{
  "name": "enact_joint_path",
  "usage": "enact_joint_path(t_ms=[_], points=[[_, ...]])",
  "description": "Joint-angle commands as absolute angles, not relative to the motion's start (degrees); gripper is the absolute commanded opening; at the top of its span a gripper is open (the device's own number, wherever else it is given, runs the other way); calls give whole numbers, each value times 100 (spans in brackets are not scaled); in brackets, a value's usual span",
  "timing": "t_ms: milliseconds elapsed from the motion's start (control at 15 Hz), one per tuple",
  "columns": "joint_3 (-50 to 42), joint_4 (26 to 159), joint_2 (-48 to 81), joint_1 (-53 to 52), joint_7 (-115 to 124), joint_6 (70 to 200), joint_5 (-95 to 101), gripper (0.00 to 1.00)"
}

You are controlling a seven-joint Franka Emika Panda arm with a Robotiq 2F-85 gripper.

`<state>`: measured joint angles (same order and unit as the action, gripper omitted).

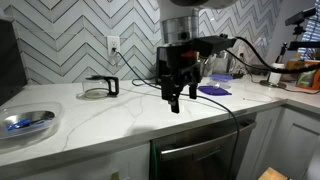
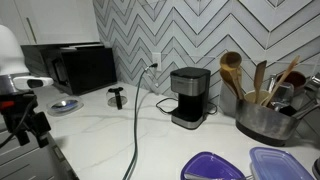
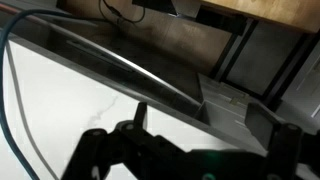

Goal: Pick up the carafe and slot it onto the coffee drip pan of the coffee machine

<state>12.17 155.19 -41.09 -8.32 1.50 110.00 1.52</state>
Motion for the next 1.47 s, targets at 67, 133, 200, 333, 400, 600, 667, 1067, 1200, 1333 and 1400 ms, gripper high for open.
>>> enact_joint_path(t_ms=[67, 133, 200, 333, 400, 600, 667, 1067, 1200, 1333, 1400], points=[[1138, 15511, -4094, -918, 201, 10989, 206, 100], [1138, 15511, -4094, -918, 201, 10989, 206, 100], [1138, 15510, -4094, -918, 201, 10989, 206, 100], [1138, 15511, -4094, -918, 201, 10989, 206, 100], [1138, 15511, -4094, -918, 201, 10989, 206, 100], [1138, 15511, -4094, -918, 201, 10989, 206, 100], [1138, 15511, -4094, -918, 201, 10989, 206, 100], [977, 14862, -3654, -859, -404, 11185, 646, 100], [720, 14415, -3442, -909, -1199, 11089, 921, 100], [439, 13961, -3179, -949, -1938, 11212, 1064, 100], [312, 13760, -3049, -984, -2292, 11276, 1074, 100]])
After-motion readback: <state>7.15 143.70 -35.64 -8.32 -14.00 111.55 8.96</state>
